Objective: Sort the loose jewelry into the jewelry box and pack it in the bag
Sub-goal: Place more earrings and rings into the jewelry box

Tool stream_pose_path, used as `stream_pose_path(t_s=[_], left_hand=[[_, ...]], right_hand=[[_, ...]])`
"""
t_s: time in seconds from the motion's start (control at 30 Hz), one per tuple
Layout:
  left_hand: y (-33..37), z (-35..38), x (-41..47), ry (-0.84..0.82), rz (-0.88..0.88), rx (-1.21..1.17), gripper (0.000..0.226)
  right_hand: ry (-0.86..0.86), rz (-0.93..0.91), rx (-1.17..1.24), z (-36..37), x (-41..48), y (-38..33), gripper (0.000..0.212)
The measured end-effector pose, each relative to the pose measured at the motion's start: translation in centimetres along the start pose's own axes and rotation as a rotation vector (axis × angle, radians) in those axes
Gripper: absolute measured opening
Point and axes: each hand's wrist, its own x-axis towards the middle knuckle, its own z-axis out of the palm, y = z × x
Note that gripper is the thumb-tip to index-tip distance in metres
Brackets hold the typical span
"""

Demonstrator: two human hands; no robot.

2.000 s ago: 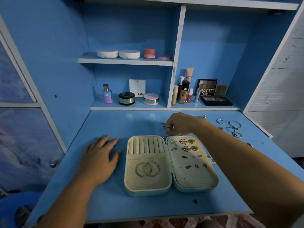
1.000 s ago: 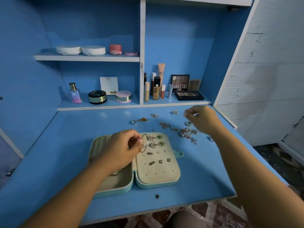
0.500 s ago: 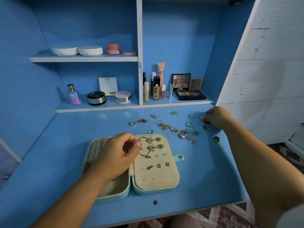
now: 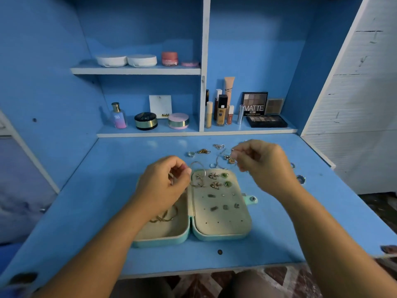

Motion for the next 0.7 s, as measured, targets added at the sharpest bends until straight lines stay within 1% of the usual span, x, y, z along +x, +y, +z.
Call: stream_pose_path(t_s=[0.1,0.27,0.37,0.43,0.5,0.6,0.67,0.7], left_hand=[[-0.7,-2.9,-0.8,-0.067,0.04,0.112,0.016],[-2.3,-6.0,-3.4,-0.239,-0.033,0.318,0.016],[-2.5,-5.7,-4.2,-0.259,-0.04,0.421,0.015],[-2.6,-5.3,-4.4,-0.256,-0.044,0.485,0.015],[-3.0,-5.0,-4.5,-0.231,-0.051,0.501,0.015],[-4.0,-5.3,-4.5,-0.09,-0.005,0.392,0.022],[-5.2,-6.0,-4.3,0.002,-0.038,0.34,0.03],[-6.0,-6.3,-4.2,0.029,-0.074,0.35,0.03]], right_hand=[[-0.069,0.01,0.064,3.1,-2.9,-0.7,0.01],[-0.073,0.002,-0.02,6.6,-5.2,-0.7,0.015],[-0.076,-0.005,-0.06,7.6,-5.8,-0.9,0.02],[-0.07,0.006,-0.079,8.0,-5.9,-1.0,0.015],[-0.072,0.022,-0.104,8.4,-5.9,-1.0,0.01],[-0.078,0.008,-0.132,8.8,-5.9,-1.1,0.01],[-0.077,0.006,-0.123,9.1,-5.8,-1.1,0.008],[-0.08,0.001,-0.115,9.3,-5.7,-1.2,0.008]])
